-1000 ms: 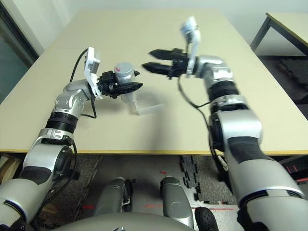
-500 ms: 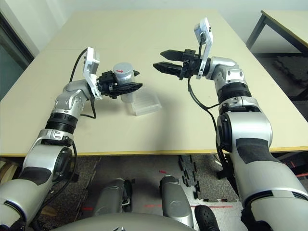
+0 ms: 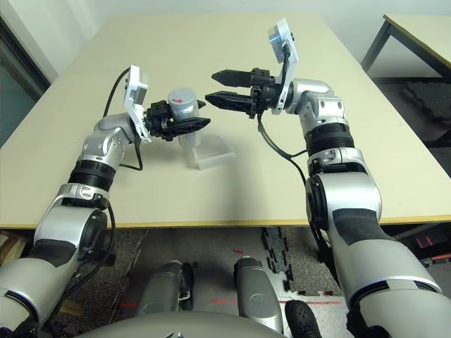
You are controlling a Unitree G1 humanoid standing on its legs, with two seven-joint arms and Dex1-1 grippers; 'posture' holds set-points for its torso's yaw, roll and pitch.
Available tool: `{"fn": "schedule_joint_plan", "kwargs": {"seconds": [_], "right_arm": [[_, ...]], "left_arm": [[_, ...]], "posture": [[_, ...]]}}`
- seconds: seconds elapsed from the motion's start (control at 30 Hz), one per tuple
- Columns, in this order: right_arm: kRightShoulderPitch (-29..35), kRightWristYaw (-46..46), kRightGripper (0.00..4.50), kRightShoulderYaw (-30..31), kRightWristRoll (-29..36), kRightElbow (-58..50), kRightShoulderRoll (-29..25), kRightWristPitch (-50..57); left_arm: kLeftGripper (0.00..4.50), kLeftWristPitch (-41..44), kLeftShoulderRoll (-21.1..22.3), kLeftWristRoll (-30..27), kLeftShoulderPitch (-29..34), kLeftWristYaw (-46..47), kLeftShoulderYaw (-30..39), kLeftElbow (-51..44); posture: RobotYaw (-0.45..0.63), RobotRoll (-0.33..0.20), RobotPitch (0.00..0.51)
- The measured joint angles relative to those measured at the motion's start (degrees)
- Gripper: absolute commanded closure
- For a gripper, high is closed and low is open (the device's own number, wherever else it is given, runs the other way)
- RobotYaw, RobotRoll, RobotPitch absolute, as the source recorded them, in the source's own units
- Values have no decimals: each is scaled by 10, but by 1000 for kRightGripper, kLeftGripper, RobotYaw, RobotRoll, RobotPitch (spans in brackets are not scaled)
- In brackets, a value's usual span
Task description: Pour the medicine from the bottle into the box.
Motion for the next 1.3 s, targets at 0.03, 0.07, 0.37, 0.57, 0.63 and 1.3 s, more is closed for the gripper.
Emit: {"fn": "schedule_joint_plan", "kwargs": {"seconds": [0.03, 0.07, 0.37, 0.57, 0.63, 1.3], "right_arm": [[0, 1, 0, 3, 0, -2, 2, 1], [0, 1, 0, 7, 0, -2, 4, 1], [-2, -4, 0, 27, -1, -3, 39, -5], [-6, -7, 0, 34, -3, -2, 49, -14], [-8, -10, 0, 35, -3, -1, 51, -18], [-10, -21, 1919, 49, -26, 13, 65, -63]], "left_arm": [[1769, 0, -2, 0, 0, 0, 0, 0], [1769, 0, -4, 0, 0, 0, -1, 0], [1769, -1, -10, 2, 1, 1, -2, 0], [1769, -4, -14, 3, 1, 1, -3, 0], [1769, -5, -15, 3, 1, 2, -3, 0], [1769, -5, -15, 6, 1, 5, -14, 0]], "posture": [[-243, 0, 93], [-245, 0, 94], [-240, 0, 82], [-236, 0, 83], [-237, 0, 84], [-239, 0, 84]]}}
